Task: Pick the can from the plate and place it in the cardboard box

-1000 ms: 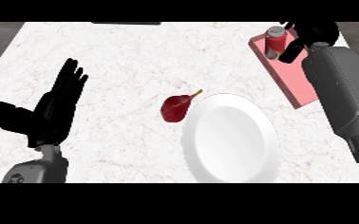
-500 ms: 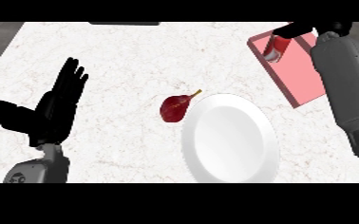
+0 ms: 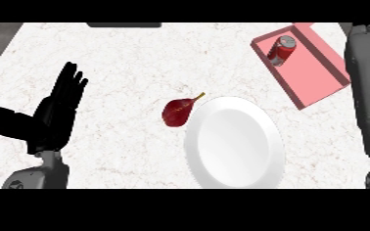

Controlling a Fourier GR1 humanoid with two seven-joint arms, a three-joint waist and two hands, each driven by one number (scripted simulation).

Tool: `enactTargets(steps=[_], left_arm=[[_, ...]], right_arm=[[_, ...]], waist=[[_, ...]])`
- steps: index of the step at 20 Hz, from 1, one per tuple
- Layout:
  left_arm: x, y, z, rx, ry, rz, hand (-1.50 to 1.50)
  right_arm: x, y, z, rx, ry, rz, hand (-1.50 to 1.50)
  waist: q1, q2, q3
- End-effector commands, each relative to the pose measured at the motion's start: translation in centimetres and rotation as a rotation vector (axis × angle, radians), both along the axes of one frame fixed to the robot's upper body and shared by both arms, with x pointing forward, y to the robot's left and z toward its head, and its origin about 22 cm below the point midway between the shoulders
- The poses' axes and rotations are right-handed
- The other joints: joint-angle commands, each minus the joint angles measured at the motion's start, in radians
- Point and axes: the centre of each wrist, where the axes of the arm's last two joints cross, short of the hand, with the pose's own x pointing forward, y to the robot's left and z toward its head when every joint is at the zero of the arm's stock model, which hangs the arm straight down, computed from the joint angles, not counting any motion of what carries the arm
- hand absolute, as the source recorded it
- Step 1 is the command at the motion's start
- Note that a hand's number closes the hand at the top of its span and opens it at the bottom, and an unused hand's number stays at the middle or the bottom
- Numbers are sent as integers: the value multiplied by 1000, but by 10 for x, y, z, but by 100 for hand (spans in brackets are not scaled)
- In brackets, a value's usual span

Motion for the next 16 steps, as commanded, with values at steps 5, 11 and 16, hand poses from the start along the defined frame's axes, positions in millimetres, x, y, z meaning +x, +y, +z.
enactTargets(steps=[5, 11, 16], left_arm=[[4, -7, -2, -3, 2, 8, 0], [0, -7, 0, -8, 7, 2, 0], [10, 6, 14, -6, -8, -13, 0]], right_arm=[[-21, -55, -8, 207, -82, -32, -150], [-44, -76, -37, 216, -148, -57, -150], [-62, -130, -32, 190, -157, -39, -150]], waist=[[-2, 0, -1], [-3, -2, -1], [3, 2, -1]])
